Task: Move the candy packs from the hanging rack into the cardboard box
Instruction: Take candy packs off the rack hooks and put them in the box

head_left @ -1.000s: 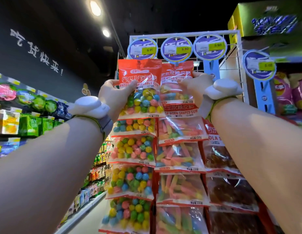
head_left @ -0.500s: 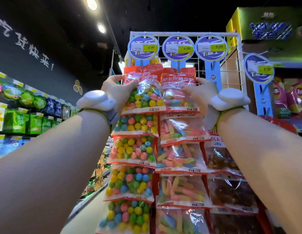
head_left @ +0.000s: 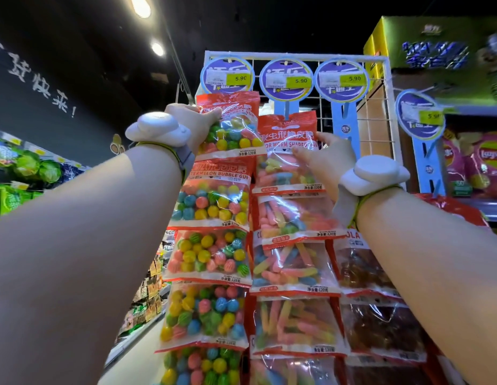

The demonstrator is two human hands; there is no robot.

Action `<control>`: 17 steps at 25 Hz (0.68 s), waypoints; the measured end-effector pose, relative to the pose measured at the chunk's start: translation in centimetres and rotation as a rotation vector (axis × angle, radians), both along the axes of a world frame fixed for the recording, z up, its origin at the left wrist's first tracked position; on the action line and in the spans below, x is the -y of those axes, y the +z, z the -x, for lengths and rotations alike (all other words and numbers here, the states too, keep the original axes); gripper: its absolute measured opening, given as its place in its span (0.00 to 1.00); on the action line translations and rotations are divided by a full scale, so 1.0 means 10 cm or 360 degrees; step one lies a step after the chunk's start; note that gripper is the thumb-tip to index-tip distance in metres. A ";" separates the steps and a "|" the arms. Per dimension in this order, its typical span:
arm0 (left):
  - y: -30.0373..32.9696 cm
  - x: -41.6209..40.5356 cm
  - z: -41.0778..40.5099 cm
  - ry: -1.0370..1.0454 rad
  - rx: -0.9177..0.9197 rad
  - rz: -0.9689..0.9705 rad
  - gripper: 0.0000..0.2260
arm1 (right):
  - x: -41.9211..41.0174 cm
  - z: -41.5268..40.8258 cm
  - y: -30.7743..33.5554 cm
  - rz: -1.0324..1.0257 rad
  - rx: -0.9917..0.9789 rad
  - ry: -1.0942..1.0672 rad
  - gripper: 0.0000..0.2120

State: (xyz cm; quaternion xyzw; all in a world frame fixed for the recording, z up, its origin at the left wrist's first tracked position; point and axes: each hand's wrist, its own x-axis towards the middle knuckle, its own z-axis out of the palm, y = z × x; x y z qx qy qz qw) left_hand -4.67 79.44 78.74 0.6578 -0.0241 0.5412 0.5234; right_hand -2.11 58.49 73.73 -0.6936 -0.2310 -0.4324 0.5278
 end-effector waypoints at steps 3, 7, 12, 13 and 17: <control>0.04 -0.02 0.01 0.0032 -0.0070 0.0015 0.22 | 0.00 0.00 0.01 0.0017 -0.0005 0.0008 0.26; 0.06 -0.05 0.04 0.0038 -0.0061 0.0063 0.21 | 0.01 0.02 0.01 0.0020 -0.0035 0.0024 0.26; 0.11 -0.03 0.14 0.0040 -0.0018 0.0045 0.22 | -0.01 0.05 0.01 0.0003 -0.0058 0.0047 0.24; 0.11 -0.03 0.14 0.0031 -0.0072 0.0029 0.22 | -0.01 0.06 0.01 0.0008 -0.0054 0.0048 0.23; 0.07 -0.08 0.10 0.0019 -0.0205 -0.0191 0.13 | 0.00 0.10 -0.01 0.0006 -0.0034 0.0062 0.22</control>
